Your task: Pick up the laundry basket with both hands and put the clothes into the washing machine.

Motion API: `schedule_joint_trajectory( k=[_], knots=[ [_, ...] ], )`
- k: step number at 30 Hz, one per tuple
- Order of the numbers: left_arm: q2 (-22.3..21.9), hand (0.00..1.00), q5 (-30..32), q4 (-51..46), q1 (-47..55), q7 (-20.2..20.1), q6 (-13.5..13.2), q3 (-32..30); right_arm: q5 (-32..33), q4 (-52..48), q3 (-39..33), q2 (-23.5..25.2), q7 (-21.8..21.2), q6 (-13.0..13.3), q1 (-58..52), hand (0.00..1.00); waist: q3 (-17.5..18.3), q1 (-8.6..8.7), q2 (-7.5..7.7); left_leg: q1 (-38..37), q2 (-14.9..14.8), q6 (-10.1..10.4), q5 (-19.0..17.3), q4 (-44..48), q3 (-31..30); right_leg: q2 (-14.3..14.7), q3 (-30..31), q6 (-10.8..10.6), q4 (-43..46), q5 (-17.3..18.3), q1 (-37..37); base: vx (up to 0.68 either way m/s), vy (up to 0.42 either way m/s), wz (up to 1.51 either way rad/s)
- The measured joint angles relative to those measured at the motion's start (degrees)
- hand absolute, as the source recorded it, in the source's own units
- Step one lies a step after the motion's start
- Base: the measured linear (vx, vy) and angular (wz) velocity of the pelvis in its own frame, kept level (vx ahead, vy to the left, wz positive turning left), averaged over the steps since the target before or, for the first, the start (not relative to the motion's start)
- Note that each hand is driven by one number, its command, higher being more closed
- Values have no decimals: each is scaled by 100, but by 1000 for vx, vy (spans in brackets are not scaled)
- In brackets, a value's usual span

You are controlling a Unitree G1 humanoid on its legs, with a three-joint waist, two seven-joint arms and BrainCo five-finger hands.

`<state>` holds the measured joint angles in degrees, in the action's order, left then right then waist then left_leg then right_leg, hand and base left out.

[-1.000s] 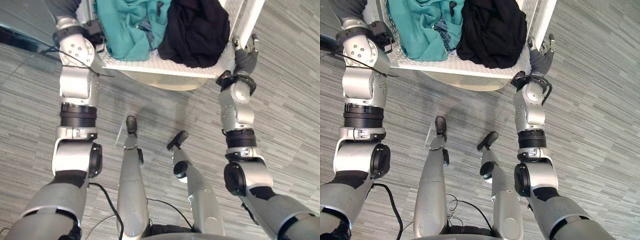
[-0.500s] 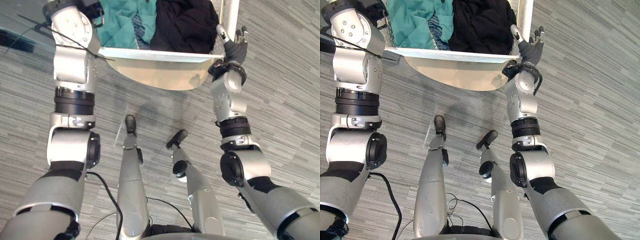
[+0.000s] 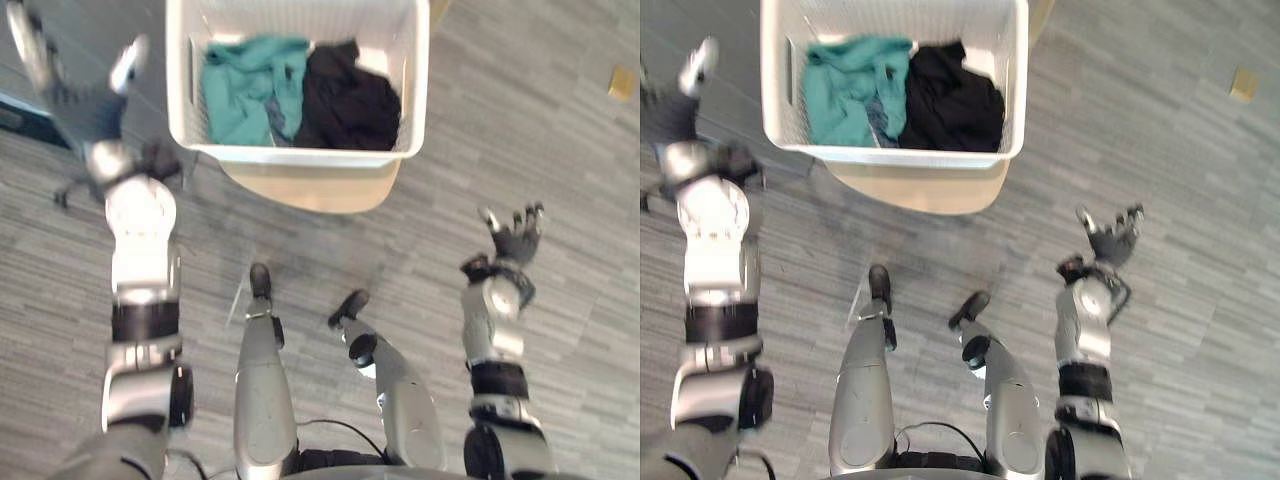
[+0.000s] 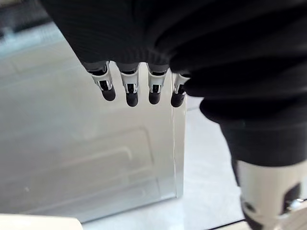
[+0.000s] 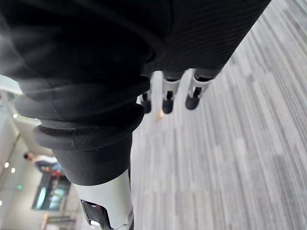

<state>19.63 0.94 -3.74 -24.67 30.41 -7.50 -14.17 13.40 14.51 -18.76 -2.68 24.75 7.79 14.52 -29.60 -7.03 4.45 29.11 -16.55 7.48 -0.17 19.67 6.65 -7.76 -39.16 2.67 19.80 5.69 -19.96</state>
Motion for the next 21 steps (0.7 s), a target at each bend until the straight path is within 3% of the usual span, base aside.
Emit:
schedule_joint_trajectory(
  k=[3, 5, 8, 9, 10, 12, 15, 16, 19, 21],
  knots=[
    [-358, 0, -8, -130, 1548, -408, -282, 18, -307, 670, -115, -54, -356, 25, -614, 0, 1, 4, 0, -377, 169, 2, -16, -96, -226, -136, -178, -27, 283, 481, 394, -14, -114, 49],
    [-678, 0, -17, -124, 2294, -702, -297, 91, -451, 956, -121, -36, -549, -66, -1095, 0, 3, 0, 2, -533, 288, 6, 50, -379, -501, -230, -416, -40, 464, 709, 555, -53, -130, 81],
    [-1200, 0, -156, -9, 3343, -1079, -303, 83, -638, 1277, -162, 168, -877, -169, -1892, 0, 231, 16, 39, -716, 322, -283, 114, -599, -414, -468, -854, 76, 675, 888, 820, -16, -121, 69],
    [-1422, 0, -309, 138, 3611, -1200, -305, 57, -703, 1522, -221, 250, -969, -172, -2073, 0, 347, 36, 39, -644, 201, -570, -253, 462, -185, -539, -952, 80, 673, 884, 1004, 33, -24, 40],
    [-1707, 0, -444, 273, 3934, -1300, -305, 46, -709, 1711, -217, 344, -1093, -178, -2296, 0, 528, 82, -33, -896, 29, -475, -724, 1317, 62, -559, -978, 79, 691, 883, 1231, 27, 4, 19],
    [-1963, 0, -554, 610, 4322, -1463, -315, 166, -734, 2074, -279, 458, -1131, -189, -2608, 0, 975, 190, -157, -1342, -147, -257, -1116, 1842, 227, -626, -1017, 58, 725, 870, 1453, 11, 128, 7],
    [-2184, 0, -590, 1323, 4373, -1545, -286, 520, -921, 2661, -337, 564, -1123, -321, -2828, 0, 1512, 347, -319, -1916, -242, -57, -1145, 1689, 360, -1025, -1044, -154, 937, 742, 1499, -8, 255, 25],
    [-2322, 0, -548, 1505, 4290, -1549, -253, 794, -987, 2838, -404, 501, -1153, -456, -2760, 0, 1656, 432, -415, -2300, 81, 358, -1394, 711, 561, -1432, -1045, -319, 1113, 582, 1347, -86, 364, 44],
    [-2297, 0, -445, 1666, 4051, -1554, -185, 966, -1209, 2903, -315, 433, -1225, -582, -2565, 0, 1660, 464, -314, -2400, 585, 217, -1396, 102, 719, -1897, -1084, -320, 1091, 228, 1149, -152, 386, 43],
    [-2256, 0, -276, 2039, 3816, -1530, -51, 1005, -1340, 2961, 13, 373, -1274, -608, -2282, 0, 1617, 451, -240, -2357, 1072, -172, -1171, 129, 797, -2114, -846, -262, 755, -438, 1140, -252, 385, 12]
  ],
)
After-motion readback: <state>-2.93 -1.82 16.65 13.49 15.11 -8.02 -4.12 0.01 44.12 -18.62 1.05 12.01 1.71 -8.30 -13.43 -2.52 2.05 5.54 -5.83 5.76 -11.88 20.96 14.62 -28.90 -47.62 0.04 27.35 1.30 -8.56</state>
